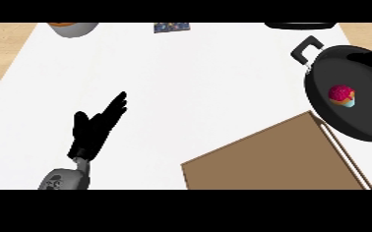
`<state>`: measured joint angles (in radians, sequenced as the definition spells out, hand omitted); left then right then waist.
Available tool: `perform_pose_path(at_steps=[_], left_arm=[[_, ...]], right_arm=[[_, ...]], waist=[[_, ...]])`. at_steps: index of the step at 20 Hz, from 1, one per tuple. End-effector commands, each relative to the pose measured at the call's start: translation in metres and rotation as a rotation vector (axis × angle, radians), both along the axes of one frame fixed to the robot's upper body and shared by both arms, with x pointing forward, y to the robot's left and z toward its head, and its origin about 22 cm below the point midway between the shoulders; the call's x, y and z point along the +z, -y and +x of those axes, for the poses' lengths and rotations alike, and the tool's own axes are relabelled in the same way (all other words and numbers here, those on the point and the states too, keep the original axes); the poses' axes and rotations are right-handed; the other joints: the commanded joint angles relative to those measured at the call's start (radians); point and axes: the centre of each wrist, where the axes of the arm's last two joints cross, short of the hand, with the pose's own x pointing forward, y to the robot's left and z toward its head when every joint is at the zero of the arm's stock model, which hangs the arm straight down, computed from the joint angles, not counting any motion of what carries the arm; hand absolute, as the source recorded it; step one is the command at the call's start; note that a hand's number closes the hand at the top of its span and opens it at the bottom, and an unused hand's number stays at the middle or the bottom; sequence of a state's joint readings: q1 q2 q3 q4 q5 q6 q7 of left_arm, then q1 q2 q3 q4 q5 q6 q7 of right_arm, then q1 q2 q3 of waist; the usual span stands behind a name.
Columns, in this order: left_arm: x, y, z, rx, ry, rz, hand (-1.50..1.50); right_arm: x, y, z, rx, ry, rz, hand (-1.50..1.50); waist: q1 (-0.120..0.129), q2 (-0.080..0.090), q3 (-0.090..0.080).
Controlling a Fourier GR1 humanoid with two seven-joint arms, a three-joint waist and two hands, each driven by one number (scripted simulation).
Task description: Pick the cupcake from the tray and place it in the pot
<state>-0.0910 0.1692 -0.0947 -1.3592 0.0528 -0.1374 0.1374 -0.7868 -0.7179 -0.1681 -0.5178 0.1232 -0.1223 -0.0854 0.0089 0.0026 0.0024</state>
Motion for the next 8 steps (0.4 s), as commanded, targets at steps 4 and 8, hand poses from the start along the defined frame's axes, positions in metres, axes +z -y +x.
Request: perform_pose_path(at_steps=[4, 8], left_arm=[[0.005, 0.000, 0.006, 0.003, -0.001, 0.011, 0.00], [0.001, 0.004, 0.003, 0.005, 0.018, 0.006, 0.00]], right_arm=[[0.031, 0.064, -0.038, -0.164, 0.263, 0.153, -1.50], [0.013, 0.098, -0.071, -0.183, 0.331, 0.205, -1.50]], waist=[[-0.013, -0.001, -0.001], [0.003, 0.005, 0.000]])
